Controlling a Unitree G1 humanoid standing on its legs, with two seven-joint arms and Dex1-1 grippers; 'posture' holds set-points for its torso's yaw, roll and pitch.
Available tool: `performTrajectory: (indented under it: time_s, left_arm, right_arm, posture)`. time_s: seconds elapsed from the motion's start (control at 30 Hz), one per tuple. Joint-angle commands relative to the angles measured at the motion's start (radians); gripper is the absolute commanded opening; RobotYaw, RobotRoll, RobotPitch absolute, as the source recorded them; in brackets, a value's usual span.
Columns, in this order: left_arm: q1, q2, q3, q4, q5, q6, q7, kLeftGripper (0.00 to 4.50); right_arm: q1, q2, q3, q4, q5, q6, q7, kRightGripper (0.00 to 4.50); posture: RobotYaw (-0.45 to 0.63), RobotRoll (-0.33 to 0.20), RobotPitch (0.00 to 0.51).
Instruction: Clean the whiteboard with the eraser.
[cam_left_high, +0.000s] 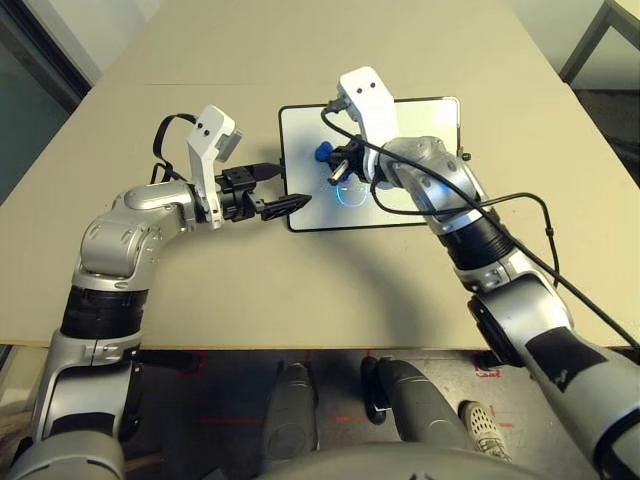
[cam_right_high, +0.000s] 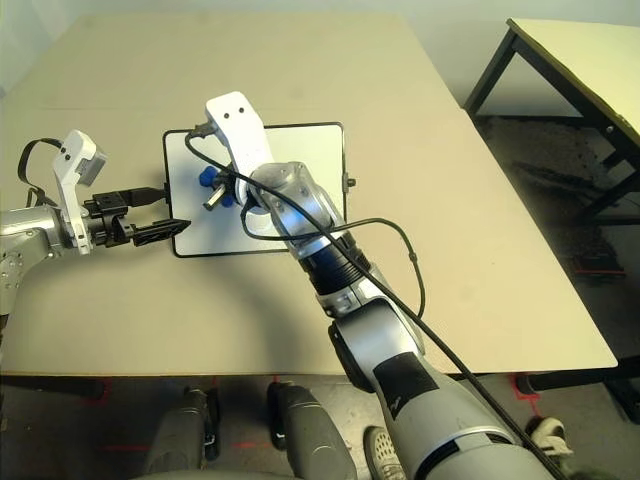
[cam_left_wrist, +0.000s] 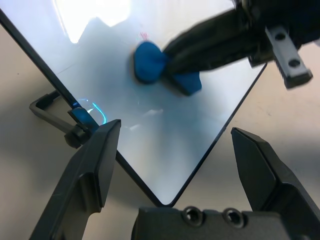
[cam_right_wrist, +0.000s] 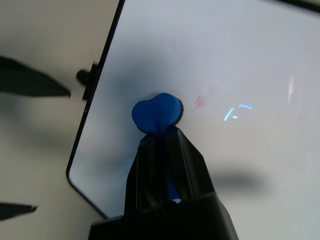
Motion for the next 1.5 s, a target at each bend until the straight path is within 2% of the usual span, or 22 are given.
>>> performTrajectory:
  time_s: [0.03, 0.27, 0.4, 0.7, 0.97, 1.5]
  left_arm:
    - [0.019, 0.0, -0.01, -0.015, -0.005, 0.006, -0.001, 4.5]
    - [0.02, -0.004, -0.011, -0.012, -0.003, 0.002, -0.001, 4.5]
    - [0.018, -0.006, -0.012, -0.007, -0.001, -0.001, -0.002, 4.5]
    - [0.016, -0.006, -0.014, 0.001, 0.001, -0.005, -0.009, 4.5]
    - [0.019, -0.007, -0.011, -0.007, 0.0, 0.0, -0.003, 4.5]
    - [0.014, -0.01, -0.011, -0.018, -0.002, 0.007, 0.002, 4.5]
  right_arm:
    - [0.046, -0.001, 0.039, -0.025, 0.014, 0.059, 0.016, 0.04]
    - [0.085, -0.015, 0.066, -0.063, 0.02, 0.085, 0.03, 0.04]
    - [0.07, -0.015, 0.05, -0.043, 0.019, 0.06, 0.019, 0.04]
    - [-0.083, 0.05, -0.075, 0.07, 0.041, -0.029, -0.061, 0.04]
    - [-0.15, 0.052, -0.118, 0.147, 0.032, -0.096, -0.097, 0.04]
    - [-0.142, 0.022, -0.1, 0.267, 0.001, -0.189, -0.112, 0.04]
  posture:
    - [0.01, 0.0, 0.156]
    - [0.0, 0.0, 0.154]
    - [0.0, 0.0, 0.153]
    - [0.0, 0.0, 0.152]
    - [0.01, 0.0, 0.148]
    - [0.01, 0.0, 0.142]
